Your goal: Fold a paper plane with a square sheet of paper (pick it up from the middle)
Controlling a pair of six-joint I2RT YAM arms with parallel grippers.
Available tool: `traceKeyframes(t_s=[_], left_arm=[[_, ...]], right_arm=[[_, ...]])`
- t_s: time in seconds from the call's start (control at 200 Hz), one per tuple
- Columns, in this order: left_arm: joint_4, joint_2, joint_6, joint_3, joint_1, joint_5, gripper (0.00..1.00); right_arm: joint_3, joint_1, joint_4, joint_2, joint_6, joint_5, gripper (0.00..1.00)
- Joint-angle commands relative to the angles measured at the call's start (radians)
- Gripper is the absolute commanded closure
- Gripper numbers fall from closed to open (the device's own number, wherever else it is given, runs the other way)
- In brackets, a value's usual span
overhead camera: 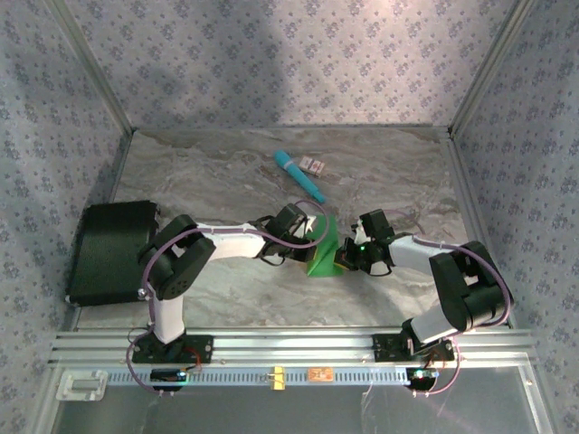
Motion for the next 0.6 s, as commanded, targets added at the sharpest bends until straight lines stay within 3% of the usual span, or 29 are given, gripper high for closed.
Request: traceKeyframes(t_s=[0.0, 0.595], left_arm=[[0.008, -0.002, 0.014, 0.024, 0.003, 0.008, 0.89], [-0.023, 0.044, 0.016, 0.035, 0.003, 0.000, 0.89]], right_arm=[[-0.005, -0.008, -0.074, 0.023, -0.020, 0.064, 1.00], [-0.005, -0.010, -0.073, 0.020, -0.019, 0.062, 1.00]])
